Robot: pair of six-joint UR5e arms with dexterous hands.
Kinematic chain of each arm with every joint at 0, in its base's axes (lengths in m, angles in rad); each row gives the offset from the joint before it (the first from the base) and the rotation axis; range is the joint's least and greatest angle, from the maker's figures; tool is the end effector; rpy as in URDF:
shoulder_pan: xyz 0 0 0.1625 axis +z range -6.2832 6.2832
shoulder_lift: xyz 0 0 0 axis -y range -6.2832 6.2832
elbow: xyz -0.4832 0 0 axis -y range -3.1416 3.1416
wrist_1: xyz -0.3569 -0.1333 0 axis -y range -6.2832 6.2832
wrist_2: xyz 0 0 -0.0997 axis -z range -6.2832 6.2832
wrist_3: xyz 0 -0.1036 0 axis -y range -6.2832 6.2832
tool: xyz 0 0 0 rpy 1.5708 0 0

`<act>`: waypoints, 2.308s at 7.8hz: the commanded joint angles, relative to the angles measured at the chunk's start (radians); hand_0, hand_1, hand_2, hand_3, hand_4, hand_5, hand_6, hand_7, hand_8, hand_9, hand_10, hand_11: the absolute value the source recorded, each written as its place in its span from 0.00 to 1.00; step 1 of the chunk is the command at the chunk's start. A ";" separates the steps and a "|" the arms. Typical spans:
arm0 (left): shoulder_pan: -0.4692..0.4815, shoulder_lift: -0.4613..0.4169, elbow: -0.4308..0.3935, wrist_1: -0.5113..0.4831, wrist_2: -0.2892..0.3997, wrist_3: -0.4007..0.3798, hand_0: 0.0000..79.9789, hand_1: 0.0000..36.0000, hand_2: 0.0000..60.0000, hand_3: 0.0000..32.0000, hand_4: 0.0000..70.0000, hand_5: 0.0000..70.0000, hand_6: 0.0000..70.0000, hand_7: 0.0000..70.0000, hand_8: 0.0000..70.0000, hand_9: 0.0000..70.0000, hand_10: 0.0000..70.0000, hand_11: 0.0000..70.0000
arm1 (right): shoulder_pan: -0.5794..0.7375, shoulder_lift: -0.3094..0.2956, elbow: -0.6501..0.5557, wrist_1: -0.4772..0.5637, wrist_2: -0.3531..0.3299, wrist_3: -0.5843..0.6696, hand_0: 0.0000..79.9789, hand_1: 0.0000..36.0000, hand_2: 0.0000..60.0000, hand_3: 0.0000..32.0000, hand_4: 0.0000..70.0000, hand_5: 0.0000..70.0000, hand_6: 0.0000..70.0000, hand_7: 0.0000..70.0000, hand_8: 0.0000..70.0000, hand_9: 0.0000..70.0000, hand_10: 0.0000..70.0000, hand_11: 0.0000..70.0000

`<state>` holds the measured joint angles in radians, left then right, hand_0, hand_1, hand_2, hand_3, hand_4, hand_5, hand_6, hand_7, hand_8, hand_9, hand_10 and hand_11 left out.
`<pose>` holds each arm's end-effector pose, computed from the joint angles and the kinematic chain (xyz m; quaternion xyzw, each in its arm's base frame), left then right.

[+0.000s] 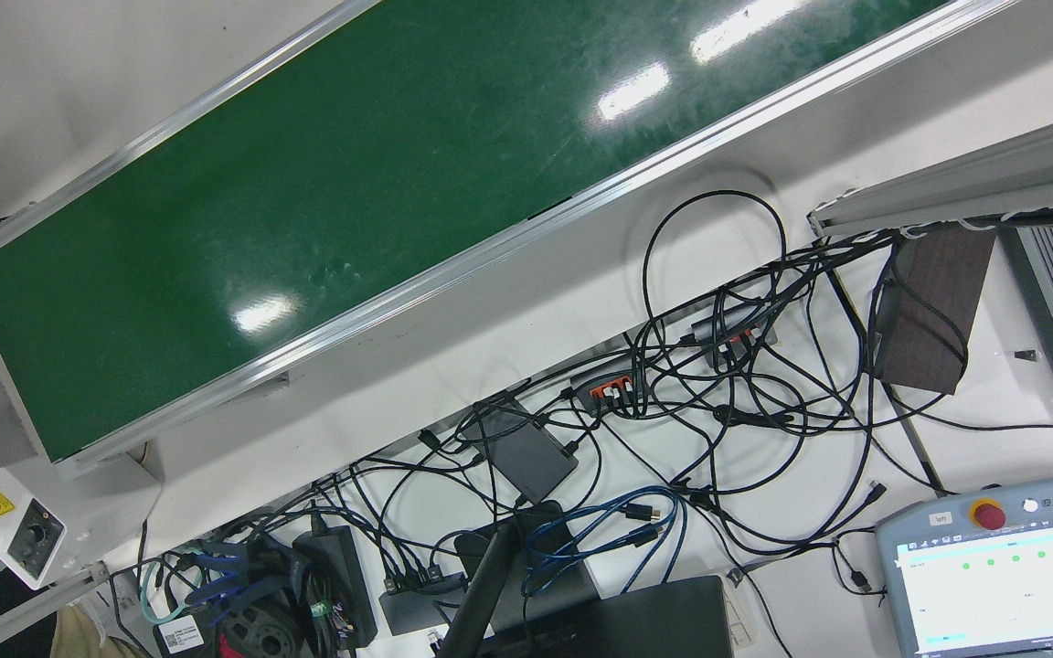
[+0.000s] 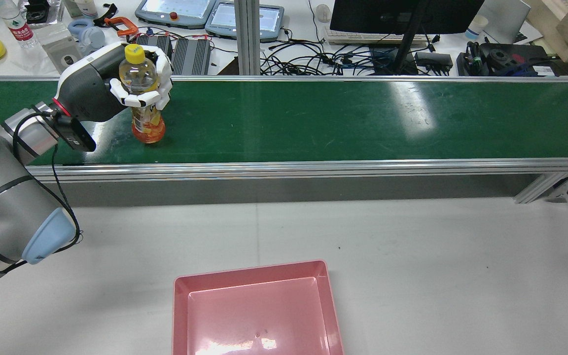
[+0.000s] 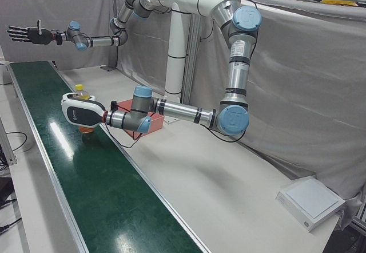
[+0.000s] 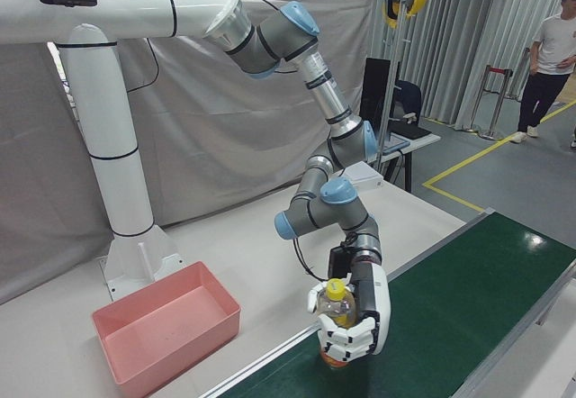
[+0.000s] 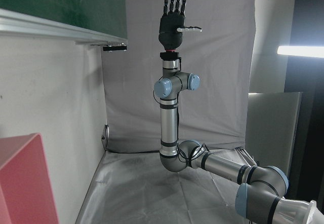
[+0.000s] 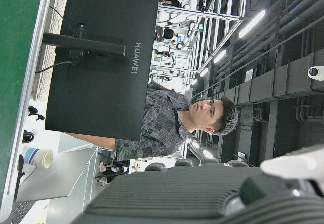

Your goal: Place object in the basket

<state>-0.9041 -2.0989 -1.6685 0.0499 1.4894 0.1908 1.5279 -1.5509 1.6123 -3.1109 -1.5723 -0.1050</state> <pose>0.3052 -0.6170 0.3982 -0.1881 0.8579 -0.4485 0.1657 0.1125 -0.4834 0.7135 0.0224 -0.7386 0.6719 0.0503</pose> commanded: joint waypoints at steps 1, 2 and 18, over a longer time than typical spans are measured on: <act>0.089 -0.015 -0.126 0.071 0.006 0.001 0.82 0.74 1.00 0.00 1.00 1.00 1.00 1.00 1.00 1.00 1.00 1.00 | 0.000 0.000 0.000 0.000 0.000 0.001 0.00 0.00 0.00 0.00 0.00 0.00 0.00 0.00 0.00 0.00 0.00 0.00; 0.114 -0.012 -0.185 0.085 0.006 -0.002 0.83 0.77 1.00 0.00 1.00 1.00 1.00 1.00 1.00 1.00 1.00 1.00 | 0.000 0.000 0.001 0.000 0.000 0.001 0.00 0.00 0.00 0.00 0.00 0.00 0.00 0.00 0.00 0.00 0.00 0.00; 0.423 0.089 -0.529 0.209 0.147 0.165 0.99 0.33 0.00 0.00 0.00 0.75 0.19 0.65 0.22 0.42 0.46 0.69 | 0.000 0.000 0.001 0.000 0.000 0.001 0.00 0.00 0.00 0.00 0.00 0.00 0.00 0.00 0.00 0.00 0.00 0.00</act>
<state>-0.4379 -2.1070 -2.0838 0.2587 1.6385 0.3600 1.5278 -1.5509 1.6137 -3.1112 -1.5723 -0.1044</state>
